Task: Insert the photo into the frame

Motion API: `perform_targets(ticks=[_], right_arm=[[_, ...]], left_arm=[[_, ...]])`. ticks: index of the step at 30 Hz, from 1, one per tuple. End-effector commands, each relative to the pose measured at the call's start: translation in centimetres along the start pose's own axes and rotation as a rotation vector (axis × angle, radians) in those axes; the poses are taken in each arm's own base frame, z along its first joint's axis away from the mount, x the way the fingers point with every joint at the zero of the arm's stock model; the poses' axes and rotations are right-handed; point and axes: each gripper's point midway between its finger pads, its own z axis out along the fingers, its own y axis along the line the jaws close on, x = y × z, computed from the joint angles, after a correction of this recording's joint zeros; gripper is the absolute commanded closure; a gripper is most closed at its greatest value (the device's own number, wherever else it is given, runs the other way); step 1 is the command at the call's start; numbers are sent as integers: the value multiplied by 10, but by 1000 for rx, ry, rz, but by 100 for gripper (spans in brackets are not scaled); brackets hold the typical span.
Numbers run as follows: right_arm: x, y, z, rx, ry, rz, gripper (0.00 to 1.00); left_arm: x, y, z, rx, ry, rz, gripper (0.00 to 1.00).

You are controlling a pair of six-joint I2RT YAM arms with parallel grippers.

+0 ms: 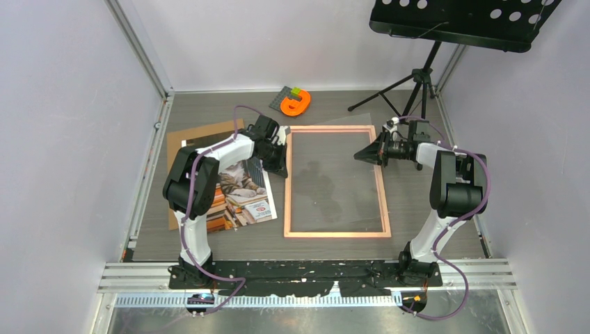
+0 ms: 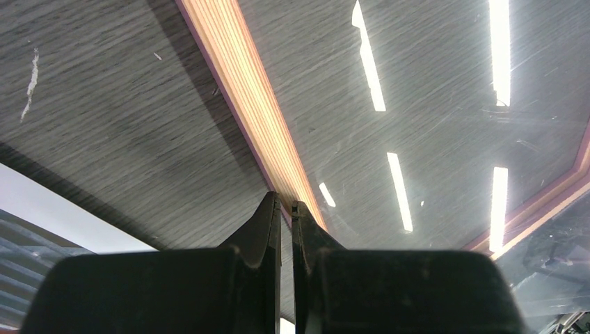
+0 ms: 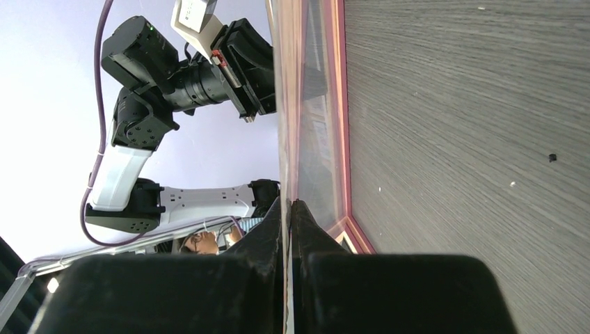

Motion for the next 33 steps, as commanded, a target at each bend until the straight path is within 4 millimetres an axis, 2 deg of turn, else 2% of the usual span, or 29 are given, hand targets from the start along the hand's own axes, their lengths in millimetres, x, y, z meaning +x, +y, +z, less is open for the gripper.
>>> perform_targets(ticks=[1, 12, 22, 33], right_arm=[[0, 19, 0, -36, -7, -59, 94], [2, 11, 2, -30, -2, -46, 94], [5, -11, 6, 18, 15, -37, 94], [7, -26, 6, 67, 27, -56, 94]], left_arm=[[-4, -4, 6, 5, -11, 31, 96], [-2, -3, 8, 5, -7, 28, 96], [-2, -4, 9, 5, -4, 29, 96], [-1, -4, 9, 5, -2, 27, 96]])
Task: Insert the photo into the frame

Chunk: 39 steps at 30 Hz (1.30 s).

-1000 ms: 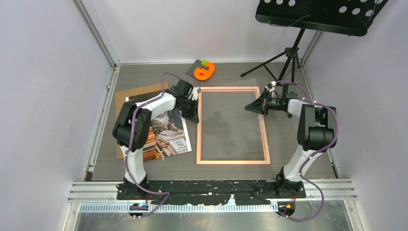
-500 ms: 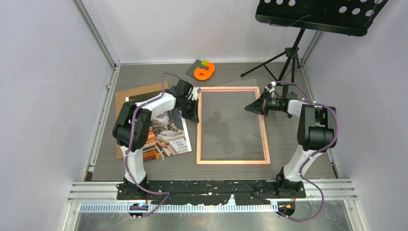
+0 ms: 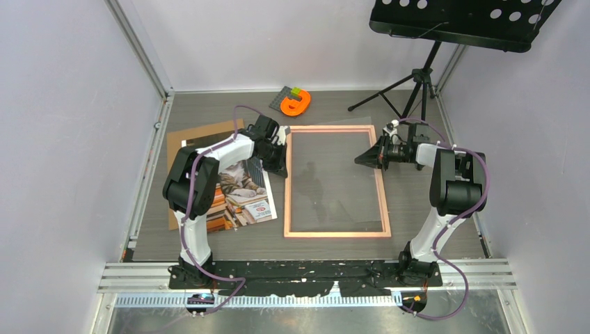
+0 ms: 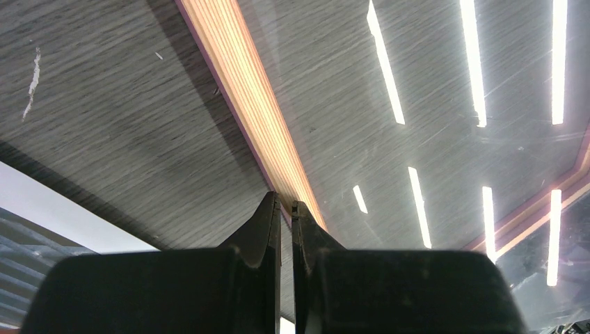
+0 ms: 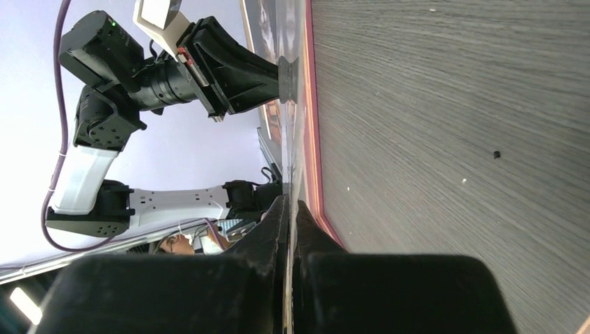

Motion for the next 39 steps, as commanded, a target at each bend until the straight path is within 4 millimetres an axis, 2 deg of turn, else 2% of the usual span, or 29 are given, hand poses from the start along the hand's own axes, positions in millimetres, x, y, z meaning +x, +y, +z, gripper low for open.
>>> perform_targets(ticks=[1, 14, 30, 39], right_arm=[[5, -5, 5, 32, 32, -11, 94], [-6, -10, 6, 74, 40, -67, 94], [1, -13, 19, 92, 65, -81, 94], [-5, -17, 22, 118, 56, -105, 94]], left_arm=[[-2, -5, 9, 8, -3, 29, 96], [-1, -5, 9, 7, -1, 29, 96], [-1, -5, 9, 9, 3, 27, 97], [-1, -6, 9, 12, 2, 26, 96]])
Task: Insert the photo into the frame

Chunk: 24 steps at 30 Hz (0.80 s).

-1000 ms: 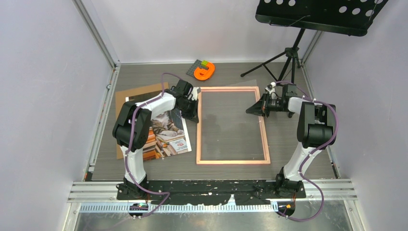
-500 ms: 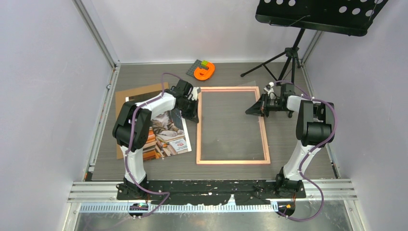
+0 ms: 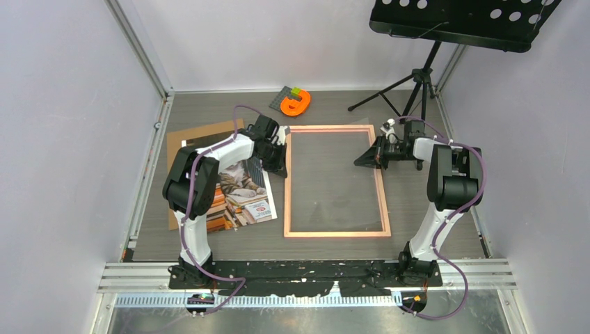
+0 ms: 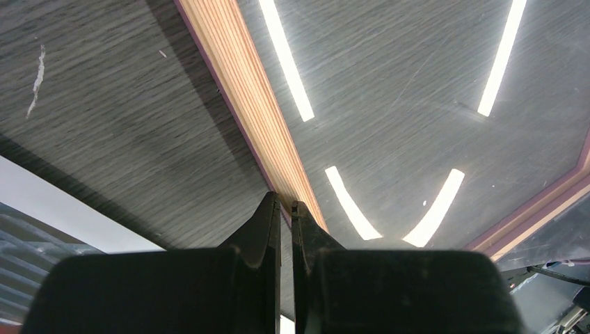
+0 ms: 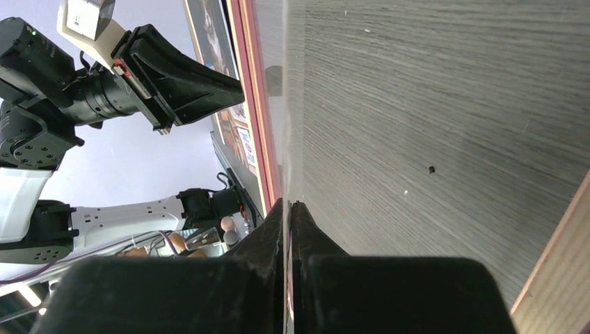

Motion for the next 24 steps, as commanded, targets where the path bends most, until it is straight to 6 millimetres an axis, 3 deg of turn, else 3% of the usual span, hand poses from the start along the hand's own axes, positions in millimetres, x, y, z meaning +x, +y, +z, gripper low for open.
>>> perform_targets(ticks=[1, 24], right_arm=[[1, 9, 14, -14, 38, -44, 94], [-18, -38, 12, 278, 18, -135, 94]], left_arm=[[-2, -7, 9, 16, 0, 27, 96], [-3, -24, 8, 17, 13, 20, 93]])
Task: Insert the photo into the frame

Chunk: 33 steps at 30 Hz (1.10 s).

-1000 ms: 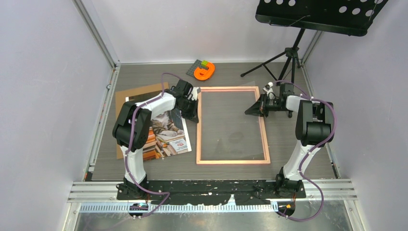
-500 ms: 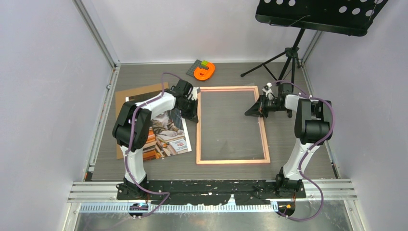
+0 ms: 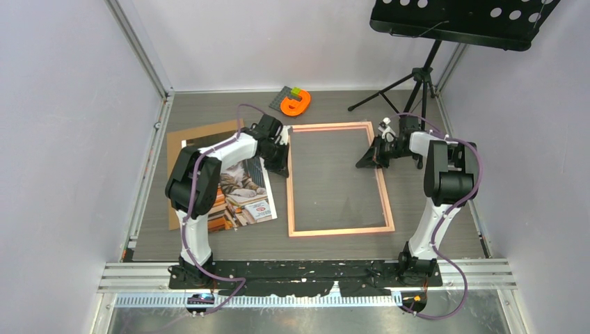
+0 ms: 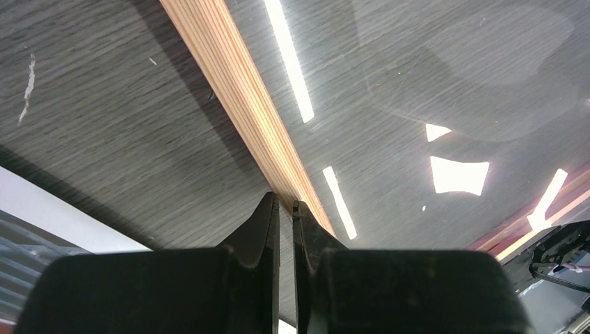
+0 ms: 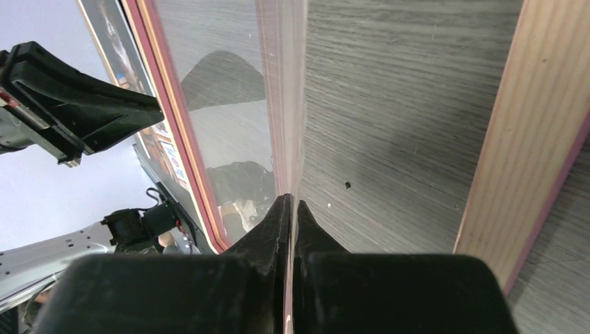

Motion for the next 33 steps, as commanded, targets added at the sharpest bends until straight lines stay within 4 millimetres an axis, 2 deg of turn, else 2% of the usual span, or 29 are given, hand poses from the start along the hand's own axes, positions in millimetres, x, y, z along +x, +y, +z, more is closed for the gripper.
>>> perform_targets(ticks=[1, 6, 13, 21, 26, 33], right_arm=[[-5, -1, 6, 67, 12, -68, 94], [-6, -5, 8, 120, 7, -98, 94], [-4, -11, 11, 160, 6, -118, 94], [-5, -15, 11, 197, 1, -137, 94], [-6, -16, 11, 206, -2, -147, 94], [-6, -16, 12, 213, -5, -155, 94]], left_arm=[[-2, -19, 5, 38, 4, 11, 93], [-3, -20, -1, 35, -7, 14, 86], [-11, -24, -14, 23, -34, 32, 55], [-31, -34, -27, -16, -84, 88, 42], [-43, -56, -27, -41, -122, 178, 40], [-57, -112, -6, 29, -120, 247, 39]])
